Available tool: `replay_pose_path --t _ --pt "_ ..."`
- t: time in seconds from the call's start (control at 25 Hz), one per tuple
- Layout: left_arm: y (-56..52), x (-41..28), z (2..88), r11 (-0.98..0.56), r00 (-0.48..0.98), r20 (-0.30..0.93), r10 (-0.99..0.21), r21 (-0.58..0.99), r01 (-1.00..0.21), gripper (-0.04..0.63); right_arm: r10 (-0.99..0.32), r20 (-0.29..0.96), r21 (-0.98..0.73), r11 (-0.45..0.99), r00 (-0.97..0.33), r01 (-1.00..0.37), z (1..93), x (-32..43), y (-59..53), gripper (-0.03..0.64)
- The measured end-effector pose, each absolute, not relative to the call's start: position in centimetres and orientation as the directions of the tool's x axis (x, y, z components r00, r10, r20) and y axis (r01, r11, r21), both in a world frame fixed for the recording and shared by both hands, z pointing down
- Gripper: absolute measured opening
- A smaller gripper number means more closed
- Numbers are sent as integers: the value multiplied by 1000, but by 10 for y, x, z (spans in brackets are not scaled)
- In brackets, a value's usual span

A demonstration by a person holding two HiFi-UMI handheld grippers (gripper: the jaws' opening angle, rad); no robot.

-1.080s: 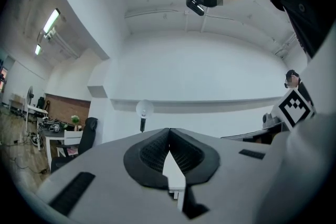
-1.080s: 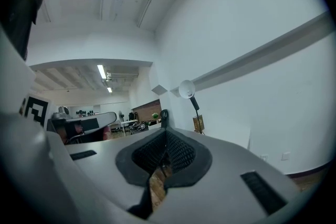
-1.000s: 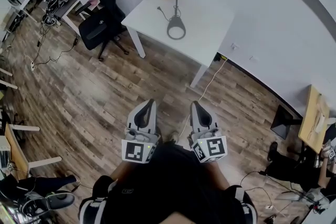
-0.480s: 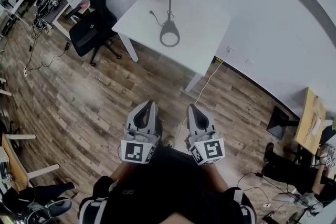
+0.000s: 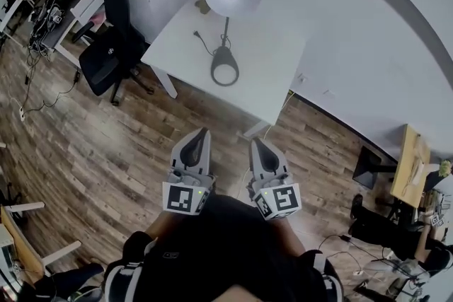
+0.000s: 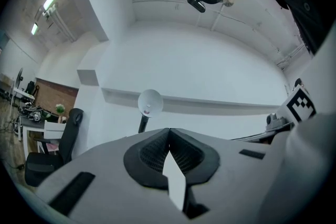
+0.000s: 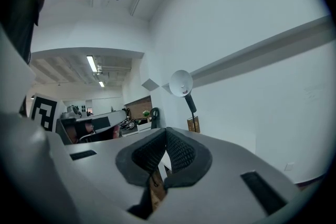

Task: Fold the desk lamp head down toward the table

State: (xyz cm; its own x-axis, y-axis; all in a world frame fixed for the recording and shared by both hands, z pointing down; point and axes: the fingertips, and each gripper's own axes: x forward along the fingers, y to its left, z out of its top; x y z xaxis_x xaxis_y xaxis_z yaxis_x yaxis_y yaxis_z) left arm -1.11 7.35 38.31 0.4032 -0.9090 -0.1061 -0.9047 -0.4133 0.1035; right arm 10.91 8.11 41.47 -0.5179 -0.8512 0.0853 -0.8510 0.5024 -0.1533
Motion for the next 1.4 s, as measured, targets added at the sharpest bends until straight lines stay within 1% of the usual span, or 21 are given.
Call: replay_pose_path --t 0.16,0.36,0.56,1.0,1.4 --pt "38 -35 375 -424 411 -121 -904 109 -899 26 -865 84 -144 480 -494 -865 407 92 41 12" --pt "4 -69 371 -412 392 -140 -909 168 -896 25 -876 75 -147 462 -476 -874 400 67 4 12" --pt "-25 -95 375 -401 380 -145 -914 164 -901 26 -888 44 -128 449 -457 -884 392 48 -31 12" --pt "-83 -92 364 -406 380 -173 -909 156 -900 26 -901 -18 -126 433 -434 -893 369 56 -98 12" --pt "-149 -79 331 -405 367 -236 -900 140 -903 26 -916 -121 -147 397 -381 -906 332 88 -168 15"
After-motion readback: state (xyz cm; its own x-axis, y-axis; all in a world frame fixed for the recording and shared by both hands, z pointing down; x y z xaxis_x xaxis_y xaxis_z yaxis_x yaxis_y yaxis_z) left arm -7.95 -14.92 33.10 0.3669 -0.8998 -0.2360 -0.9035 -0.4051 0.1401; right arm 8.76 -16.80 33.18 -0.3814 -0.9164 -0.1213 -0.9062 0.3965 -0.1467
